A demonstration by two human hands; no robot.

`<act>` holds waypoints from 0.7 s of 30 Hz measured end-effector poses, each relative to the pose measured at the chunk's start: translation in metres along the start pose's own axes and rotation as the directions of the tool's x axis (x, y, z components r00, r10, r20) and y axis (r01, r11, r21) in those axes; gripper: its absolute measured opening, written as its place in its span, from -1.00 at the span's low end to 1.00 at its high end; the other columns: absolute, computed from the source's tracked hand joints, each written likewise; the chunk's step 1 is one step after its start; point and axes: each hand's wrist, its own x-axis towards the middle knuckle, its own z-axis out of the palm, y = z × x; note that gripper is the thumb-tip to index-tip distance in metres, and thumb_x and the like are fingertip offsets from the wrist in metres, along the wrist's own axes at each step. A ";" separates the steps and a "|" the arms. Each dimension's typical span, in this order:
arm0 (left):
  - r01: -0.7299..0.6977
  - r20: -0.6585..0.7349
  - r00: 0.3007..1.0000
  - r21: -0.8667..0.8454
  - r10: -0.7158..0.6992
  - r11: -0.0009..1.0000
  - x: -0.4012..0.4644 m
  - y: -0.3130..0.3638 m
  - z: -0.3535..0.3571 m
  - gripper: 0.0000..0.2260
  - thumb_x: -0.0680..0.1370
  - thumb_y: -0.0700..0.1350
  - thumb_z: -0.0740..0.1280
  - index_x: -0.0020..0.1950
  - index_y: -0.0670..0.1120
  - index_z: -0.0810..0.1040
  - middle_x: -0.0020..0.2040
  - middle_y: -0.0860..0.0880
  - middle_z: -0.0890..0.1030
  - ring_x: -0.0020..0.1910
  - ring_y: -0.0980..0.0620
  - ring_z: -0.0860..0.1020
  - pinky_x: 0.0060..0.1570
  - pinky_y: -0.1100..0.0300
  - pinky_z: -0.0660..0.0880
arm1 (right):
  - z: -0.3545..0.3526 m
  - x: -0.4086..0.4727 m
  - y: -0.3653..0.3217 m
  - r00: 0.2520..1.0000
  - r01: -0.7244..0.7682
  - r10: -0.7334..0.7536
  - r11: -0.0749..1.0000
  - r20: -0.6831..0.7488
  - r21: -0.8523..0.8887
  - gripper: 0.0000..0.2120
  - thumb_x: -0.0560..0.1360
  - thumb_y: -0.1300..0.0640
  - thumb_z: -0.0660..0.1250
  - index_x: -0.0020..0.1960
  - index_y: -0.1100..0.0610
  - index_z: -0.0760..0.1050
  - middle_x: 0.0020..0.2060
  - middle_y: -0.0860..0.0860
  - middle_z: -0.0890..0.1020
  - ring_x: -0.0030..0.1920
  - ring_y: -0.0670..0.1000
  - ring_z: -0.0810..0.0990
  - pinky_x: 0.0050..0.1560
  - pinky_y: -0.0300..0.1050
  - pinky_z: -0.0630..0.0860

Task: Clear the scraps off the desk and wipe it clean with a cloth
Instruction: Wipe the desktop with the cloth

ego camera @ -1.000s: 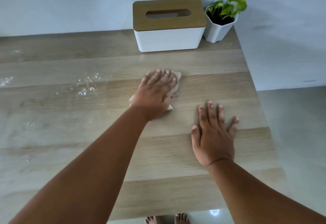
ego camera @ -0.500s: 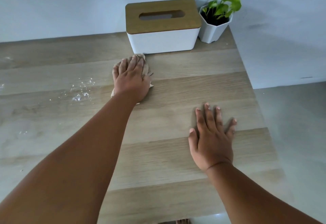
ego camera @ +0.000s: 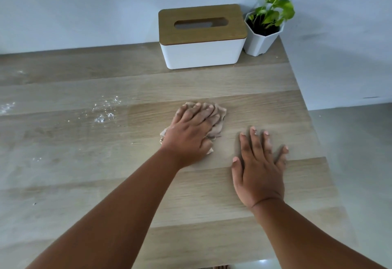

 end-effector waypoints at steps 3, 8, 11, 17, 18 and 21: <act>0.128 -0.004 0.992 -0.005 -0.128 0.992 0.021 -0.015 -0.001 -0.31 0.53 0.20 0.04 0.67 0.08 0.14 0.69 0.05 0.10 0.67 -0.05 0.03 0.63 -0.12 -0.09 | 0.001 0.000 0.001 1.000 -0.004 0.004 1.000 -0.004 0.005 -0.36 0.60 -0.15 -0.06 0.66 -0.01 0.11 0.67 0.00 0.04 0.67 0.12 -0.09 0.52 0.49 -0.09; 0.340 -0.005 0.940 -0.029 -0.341 0.940 0.071 -0.010 -0.008 -0.33 0.53 0.18 0.00 0.67 0.10 0.11 0.71 0.01 0.02 0.68 -0.13 -0.08 0.61 -0.21 -0.19 | 0.000 0.001 0.001 1.000 0.002 -0.002 1.000 0.004 0.010 -0.36 0.60 -0.14 -0.07 0.66 -0.01 0.09 0.67 0.00 0.03 0.67 0.13 -0.10 0.52 0.49 -0.10; 0.116 0.076 0.990 0.031 -0.118 0.993 0.062 0.008 -0.007 -0.33 0.53 0.20 -0.12 0.68 0.15 0.07 0.71 0.08 -0.02 0.68 -0.07 -0.12 0.61 -0.19 -0.20 | -0.002 0.000 0.000 1.000 0.007 -0.007 1.000 0.003 0.012 -0.36 0.59 -0.10 -0.08 0.66 -0.02 0.09 0.67 0.00 0.03 0.67 0.13 -0.09 0.52 0.50 -0.09; -0.072 0.142 0.988 0.065 0.062 0.995 -0.020 0.042 0.003 -0.30 0.52 0.15 -0.08 0.69 0.09 0.07 0.71 0.05 -0.02 0.68 -0.02 -0.15 0.61 -0.16 -0.14 | -0.004 -0.001 -0.001 1.000 0.010 -0.010 1.000 0.002 0.013 -0.34 0.56 -0.07 -0.06 0.66 0.00 0.10 0.67 -0.01 0.01 0.67 0.14 -0.08 0.52 0.50 -0.10; -0.084 0.127 0.989 0.052 0.077 0.995 -0.040 0.043 0.006 -0.31 0.53 0.14 0.00 0.69 0.08 0.10 0.70 0.04 0.00 0.68 -0.03 -0.14 0.61 -0.17 -0.10 | -0.005 -0.001 0.000 1.000 0.015 -0.015 1.000 0.000 0.012 -0.35 0.57 -0.07 -0.05 0.66 0.00 0.11 0.67 -0.01 0.02 0.66 0.15 -0.07 0.51 0.50 -0.09; -0.155 0.061 0.986 0.016 0.154 0.988 -0.104 0.042 0.018 -0.30 0.51 0.09 0.20 0.67 0.05 0.17 0.69 0.01 0.08 0.69 -0.05 -0.04 0.60 -0.23 0.07 | -0.004 -0.001 0.000 1.000 0.012 -0.012 1.000 0.009 0.004 -0.35 0.57 -0.07 -0.06 0.66 -0.02 0.09 0.68 -0.01 0.00 0.66 0.15 -0.08 0.51 0.50 -0.10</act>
